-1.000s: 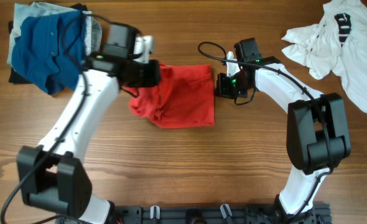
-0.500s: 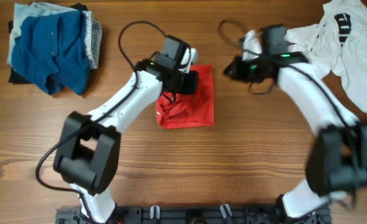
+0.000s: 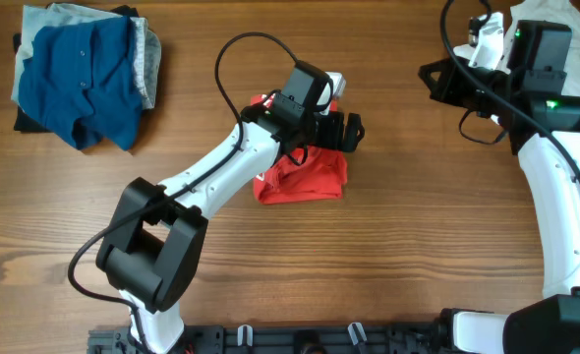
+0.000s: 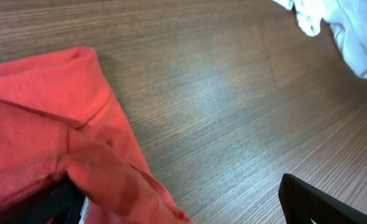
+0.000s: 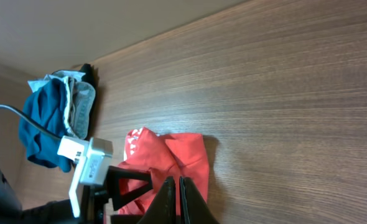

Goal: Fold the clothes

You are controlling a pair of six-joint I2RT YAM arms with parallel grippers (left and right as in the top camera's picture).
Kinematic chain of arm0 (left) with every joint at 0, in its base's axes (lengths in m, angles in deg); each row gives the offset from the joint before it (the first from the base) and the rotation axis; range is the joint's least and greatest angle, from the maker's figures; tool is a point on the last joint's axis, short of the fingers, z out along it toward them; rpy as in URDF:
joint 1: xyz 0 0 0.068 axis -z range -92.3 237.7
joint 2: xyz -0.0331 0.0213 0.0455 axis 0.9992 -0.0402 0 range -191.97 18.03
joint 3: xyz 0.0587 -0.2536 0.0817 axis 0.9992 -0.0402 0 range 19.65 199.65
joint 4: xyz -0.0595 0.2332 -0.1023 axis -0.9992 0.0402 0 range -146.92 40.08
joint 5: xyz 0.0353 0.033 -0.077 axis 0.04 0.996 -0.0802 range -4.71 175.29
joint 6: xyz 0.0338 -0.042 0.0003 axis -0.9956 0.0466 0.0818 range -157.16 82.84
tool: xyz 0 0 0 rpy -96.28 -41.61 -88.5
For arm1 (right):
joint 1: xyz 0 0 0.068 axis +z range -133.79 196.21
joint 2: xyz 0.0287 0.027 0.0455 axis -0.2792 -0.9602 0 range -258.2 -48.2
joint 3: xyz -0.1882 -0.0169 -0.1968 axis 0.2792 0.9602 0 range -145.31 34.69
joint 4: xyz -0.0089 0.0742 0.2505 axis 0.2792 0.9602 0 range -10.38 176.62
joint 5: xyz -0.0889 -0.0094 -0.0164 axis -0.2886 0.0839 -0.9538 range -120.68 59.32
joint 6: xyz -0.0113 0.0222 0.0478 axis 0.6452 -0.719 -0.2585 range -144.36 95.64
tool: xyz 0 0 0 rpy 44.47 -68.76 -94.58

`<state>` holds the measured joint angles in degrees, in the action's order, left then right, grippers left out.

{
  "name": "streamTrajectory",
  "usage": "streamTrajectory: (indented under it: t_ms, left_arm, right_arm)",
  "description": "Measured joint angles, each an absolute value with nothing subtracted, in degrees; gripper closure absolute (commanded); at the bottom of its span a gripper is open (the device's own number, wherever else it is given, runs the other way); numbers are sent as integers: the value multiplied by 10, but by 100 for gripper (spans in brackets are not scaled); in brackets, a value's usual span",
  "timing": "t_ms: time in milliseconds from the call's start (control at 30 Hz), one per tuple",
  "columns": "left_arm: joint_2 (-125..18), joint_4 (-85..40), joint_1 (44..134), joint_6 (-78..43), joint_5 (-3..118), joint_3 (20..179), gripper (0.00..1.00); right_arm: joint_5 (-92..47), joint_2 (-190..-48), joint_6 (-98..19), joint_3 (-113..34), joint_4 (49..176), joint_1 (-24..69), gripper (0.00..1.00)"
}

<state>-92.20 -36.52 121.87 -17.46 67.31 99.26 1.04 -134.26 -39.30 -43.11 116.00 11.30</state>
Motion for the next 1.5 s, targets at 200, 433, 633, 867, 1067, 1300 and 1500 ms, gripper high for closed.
streamTrajectory:
  t_ms: [200,433,633,867,1067,1300,1500]
  left_arm:
    - [-896,-366,1185,-151,672,993,0]
    - [-749,-366,1115,-126,672,993,0]
    - [-632,-325,996,-87,679,1000,0]
    - [-621,-226,900,-75,700,1002,0]
    - [-632,-184,894,-72,743,1002,0]
    - [-647,-157,894,-72,789,1002,0]
    - [-650,-153,894,-72,804,1002,0]
  right_arm:
    - [5,-1343,-390,-431,1164,111,96]
    - [1,-1350,-355,-431,1168,116,82]
    - [1,-1392,-286,-431,1140,175,43]
    - [-30,-1482,-195,-430,1072,311,31]
    - [-70,-1513,-145,-429,1057,381,30]
    - [-107,-1513,-134,-428,1063,441,31]
    - [-184,-1515,-158,-427,1040,504,38]
